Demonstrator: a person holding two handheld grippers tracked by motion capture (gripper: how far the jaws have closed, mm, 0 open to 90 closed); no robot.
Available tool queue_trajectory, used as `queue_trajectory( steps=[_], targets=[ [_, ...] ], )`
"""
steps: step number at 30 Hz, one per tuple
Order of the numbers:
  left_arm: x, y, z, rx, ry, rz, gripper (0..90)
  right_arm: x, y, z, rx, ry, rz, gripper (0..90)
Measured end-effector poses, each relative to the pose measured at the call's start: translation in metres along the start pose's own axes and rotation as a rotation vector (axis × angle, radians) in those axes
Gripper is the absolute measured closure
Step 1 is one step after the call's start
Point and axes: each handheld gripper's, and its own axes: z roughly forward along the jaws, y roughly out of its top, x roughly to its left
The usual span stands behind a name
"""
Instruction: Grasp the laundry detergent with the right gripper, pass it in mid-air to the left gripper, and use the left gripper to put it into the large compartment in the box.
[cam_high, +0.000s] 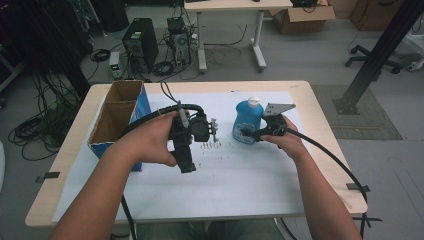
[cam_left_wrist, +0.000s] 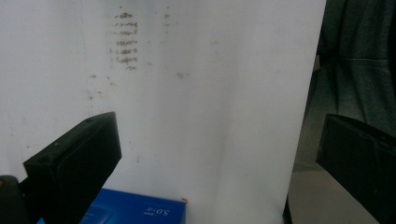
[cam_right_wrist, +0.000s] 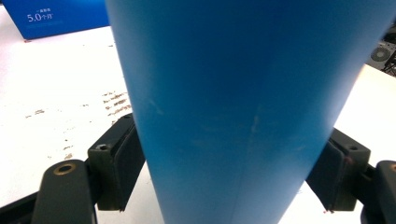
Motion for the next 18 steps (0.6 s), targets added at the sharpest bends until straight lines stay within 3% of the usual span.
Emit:
queue_trajectory(
  steps=[18],
  targets=[
    [-0.001,-0.001,-0.0002,0.001,0.001,-0.001,0.2,0.0004,-0.0015,0.0016,-0.004,0.017,0.01,30.9]
  ],
)
